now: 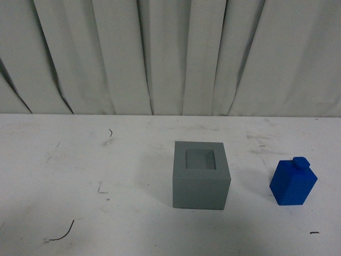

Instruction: Insert blue part into gray base

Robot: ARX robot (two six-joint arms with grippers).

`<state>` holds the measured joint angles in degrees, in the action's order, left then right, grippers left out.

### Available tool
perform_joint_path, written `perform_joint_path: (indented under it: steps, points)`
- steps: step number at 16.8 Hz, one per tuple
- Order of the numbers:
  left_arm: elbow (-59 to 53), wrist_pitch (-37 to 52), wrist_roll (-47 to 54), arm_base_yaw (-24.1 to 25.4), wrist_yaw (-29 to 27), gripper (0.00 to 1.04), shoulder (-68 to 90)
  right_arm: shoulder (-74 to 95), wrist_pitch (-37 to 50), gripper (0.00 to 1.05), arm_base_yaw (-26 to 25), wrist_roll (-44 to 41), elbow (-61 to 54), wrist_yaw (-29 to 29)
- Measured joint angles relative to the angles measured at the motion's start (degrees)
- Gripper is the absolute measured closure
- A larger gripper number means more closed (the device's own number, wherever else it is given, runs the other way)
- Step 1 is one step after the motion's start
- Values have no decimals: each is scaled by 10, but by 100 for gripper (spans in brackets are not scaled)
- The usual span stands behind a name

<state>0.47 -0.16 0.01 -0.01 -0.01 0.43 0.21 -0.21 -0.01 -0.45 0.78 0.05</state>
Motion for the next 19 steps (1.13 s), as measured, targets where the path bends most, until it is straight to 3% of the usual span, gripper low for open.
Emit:
perform_joint_path:
  steps: [19]
  points:
    - [0, 0, 0, 0, 0, 7, 0, 0, 0, 6, 0, 0, 0, 0]
